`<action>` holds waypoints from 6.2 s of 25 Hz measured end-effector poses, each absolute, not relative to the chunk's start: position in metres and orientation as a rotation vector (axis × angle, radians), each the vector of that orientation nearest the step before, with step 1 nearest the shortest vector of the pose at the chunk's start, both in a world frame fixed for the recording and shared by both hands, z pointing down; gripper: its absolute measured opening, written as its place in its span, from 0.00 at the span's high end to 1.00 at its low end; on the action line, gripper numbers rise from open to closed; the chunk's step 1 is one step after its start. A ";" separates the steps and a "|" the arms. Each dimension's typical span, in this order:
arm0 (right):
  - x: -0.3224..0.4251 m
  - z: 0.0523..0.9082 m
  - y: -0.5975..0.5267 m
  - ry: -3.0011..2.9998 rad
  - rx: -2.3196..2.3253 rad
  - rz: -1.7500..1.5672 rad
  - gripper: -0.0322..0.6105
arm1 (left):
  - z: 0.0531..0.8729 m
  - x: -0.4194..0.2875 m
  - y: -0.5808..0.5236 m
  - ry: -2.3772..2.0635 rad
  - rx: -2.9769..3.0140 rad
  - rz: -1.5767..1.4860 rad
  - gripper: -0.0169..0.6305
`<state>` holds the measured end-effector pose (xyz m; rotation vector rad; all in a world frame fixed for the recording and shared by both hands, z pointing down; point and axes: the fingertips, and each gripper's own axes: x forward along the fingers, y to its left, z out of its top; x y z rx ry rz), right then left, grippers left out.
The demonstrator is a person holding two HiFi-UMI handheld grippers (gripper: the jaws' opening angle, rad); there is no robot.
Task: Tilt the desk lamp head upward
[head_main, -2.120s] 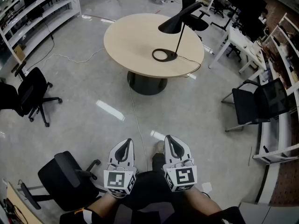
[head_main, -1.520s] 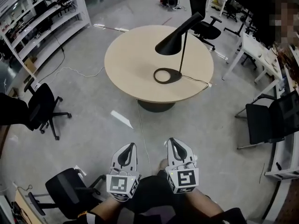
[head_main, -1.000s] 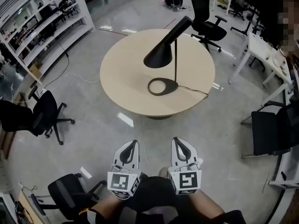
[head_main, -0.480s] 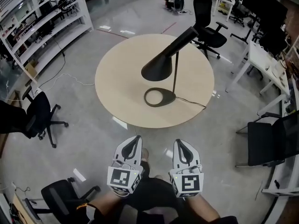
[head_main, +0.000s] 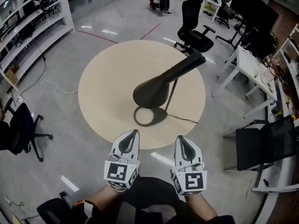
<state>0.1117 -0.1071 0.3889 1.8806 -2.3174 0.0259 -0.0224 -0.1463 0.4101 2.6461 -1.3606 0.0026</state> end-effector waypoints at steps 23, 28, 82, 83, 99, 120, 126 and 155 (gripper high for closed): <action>0.122 0.209 -0.286 -2.296 1.833 -0.464 0.93 | 0.436 -0.053 -0.319 -1.200 2.476 -0.125 0.90; 0.131 0.186 -0.314 -2.290 1.746 -0.514 0.93 | 0.454 -0.056 -0.326 -1.177 2.371 -0.211 0.90; 0.184 0.201 -0.403 -2.397 1.657 -0.334 0.93 | 0.425 -0.060 -0.357 -0.611 2.101 -0.761 0.80; 0.185 0.203 -0.402 -2.399 1.661 -0.322 0.93 | 0.419 -0.065 -0.358 -0.621 2.113 -0.769 0.80; 0.222 0.242 -0.391 -2.387 1.779 -0.123 0.93 | 0.316 -0.094 -0.368 -0.745 2.372 -0.807 0.80; 0.216 0.285 -0.376 -2.460 1.776 0.111 0.93 | 0.212 -0.080 -0.356 -0.712 2.664 -0.771 0.80; 0.216 0.291 -0.379 -2.441 1.770 0.147 0.93 | 0.180 -0.068 -0.354 -0.709 2.748 -0.729 0.80; 0.201 0.328 -0.376 -2.326 1.784 0.209 0.93 | 0.076 0.020 -0.324 -0.530 2.989 -0.658 0.82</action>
